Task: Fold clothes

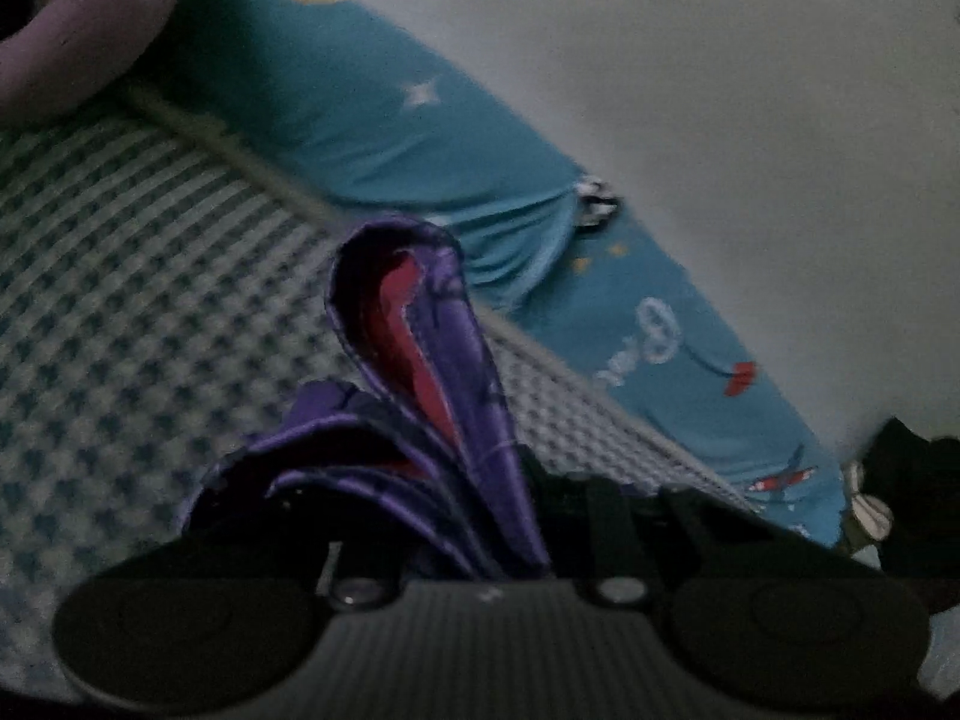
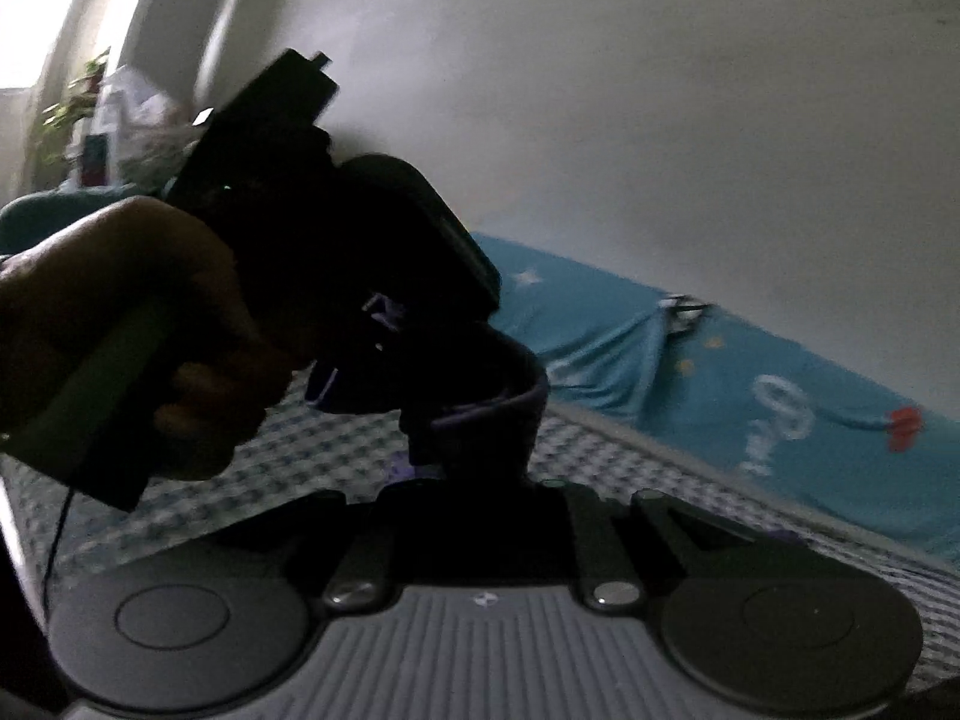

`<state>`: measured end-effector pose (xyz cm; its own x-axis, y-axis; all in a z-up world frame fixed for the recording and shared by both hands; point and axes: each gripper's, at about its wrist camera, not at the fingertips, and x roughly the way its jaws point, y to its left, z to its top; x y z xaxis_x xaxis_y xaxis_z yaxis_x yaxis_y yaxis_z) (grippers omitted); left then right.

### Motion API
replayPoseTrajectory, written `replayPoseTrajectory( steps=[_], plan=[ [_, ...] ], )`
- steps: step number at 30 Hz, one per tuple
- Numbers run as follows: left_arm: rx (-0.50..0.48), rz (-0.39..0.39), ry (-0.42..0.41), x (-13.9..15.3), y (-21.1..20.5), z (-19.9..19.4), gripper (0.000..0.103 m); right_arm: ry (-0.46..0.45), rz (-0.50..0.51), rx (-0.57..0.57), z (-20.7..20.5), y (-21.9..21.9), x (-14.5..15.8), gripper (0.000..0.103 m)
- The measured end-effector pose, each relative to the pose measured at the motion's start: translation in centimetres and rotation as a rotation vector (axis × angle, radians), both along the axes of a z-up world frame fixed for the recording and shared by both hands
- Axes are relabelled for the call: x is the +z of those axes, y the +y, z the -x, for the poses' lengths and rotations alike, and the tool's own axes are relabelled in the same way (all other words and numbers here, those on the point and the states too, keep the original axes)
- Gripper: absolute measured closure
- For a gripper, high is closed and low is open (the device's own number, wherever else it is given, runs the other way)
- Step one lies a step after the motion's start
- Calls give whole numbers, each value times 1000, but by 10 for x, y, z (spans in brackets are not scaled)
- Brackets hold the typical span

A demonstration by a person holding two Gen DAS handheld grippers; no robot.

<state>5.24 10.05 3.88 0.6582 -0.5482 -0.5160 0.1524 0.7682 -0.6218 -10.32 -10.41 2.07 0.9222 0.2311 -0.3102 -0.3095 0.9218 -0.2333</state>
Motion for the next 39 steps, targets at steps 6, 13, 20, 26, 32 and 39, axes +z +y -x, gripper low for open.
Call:
replayPoseTrajectory(
  steps=[6, 13, 20, 26, 32, 39],
  plan=[
    [-77, -7, -79, 31, -64, -2, 82, -64, -24, -147, 10, -49, 12, 93],
    [-226, -1, -109, 50, -158, -14, 82, -49, -49, -325, 18, -113, 6, 93],
    [-333, -67, -47, 8, -245, -20, 81, 230, -232, -485, -11, -175, -22, 86],
    [-392, -111, 36, -27, -269, -24, 60, 338, -307, -625, -16, -206, -29, 62],
    [-397, -68, 6, -2, -257, -15, 27, 294, -332, -783, -10, -223, -14, 60],
    [-341, -58, -25, 32, -225, -7, 17, 246, -469, -663, -3, -242, 0, 60]
  ],
)
